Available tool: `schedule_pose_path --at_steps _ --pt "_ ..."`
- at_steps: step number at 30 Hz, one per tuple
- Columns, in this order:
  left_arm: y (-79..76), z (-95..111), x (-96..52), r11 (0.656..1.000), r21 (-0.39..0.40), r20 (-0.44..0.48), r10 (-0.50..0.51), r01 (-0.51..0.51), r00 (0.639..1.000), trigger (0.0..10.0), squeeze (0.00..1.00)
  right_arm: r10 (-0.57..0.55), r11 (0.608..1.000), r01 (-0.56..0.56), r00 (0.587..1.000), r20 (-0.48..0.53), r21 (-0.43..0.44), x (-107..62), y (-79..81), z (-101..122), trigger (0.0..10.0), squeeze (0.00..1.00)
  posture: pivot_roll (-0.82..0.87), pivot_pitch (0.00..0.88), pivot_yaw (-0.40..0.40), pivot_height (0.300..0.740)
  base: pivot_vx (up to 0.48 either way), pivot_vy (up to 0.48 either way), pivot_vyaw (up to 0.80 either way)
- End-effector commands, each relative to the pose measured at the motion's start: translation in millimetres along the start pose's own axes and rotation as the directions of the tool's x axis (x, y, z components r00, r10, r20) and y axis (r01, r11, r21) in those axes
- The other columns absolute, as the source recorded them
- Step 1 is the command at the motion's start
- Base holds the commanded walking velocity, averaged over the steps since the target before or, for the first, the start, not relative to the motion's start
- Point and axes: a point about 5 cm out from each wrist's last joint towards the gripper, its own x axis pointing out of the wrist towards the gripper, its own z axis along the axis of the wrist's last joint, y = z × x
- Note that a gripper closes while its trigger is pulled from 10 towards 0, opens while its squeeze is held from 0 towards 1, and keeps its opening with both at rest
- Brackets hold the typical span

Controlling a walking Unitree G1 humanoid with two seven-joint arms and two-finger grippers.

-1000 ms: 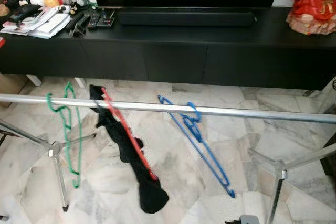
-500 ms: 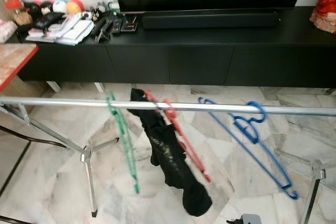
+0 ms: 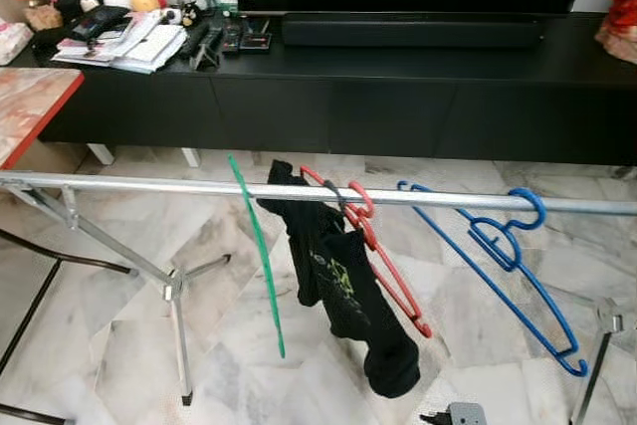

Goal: Hang hanger

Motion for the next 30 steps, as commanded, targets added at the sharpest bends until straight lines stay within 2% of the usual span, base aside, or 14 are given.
schedule_pose_path --at_steps 1,9,30 --pt "4.8 -14.2 -2.7 1.000 0.000 -0.043 0.006 -0.006 0.999 10.0 0.00 0.000 1.000 0.001 0.999 -0.050 0.015 -2.1 0.3 -15.3 10.0 0.00 -0.05 0.214 0.035 0.740 0.000 0.000 0.00" --pt "11.1 -13.2 -3.4 1.000 0.003 -0.045 0.008 -0.008 0.999 10.0 0.00 -0.002 1.000 0.002 0.999 -0.049 0.015 -2.1 -0.3 -15.1 10.0 0.00 -0.05 0.214 0.035 0.740 0.000 0.000 0.00" --pt "16.5 -18.6 -5.3 1.000 -0.010 -0.056 0.012 -0.013 0.998 10.0 0.00 -0.002 1.000 0.002 0.999 -0.049 0.012 -2.2 -1.0 -15.0 10.0 0.00 -0.05 0.215 0.032 0.740 -0.261 0.000 0.00"
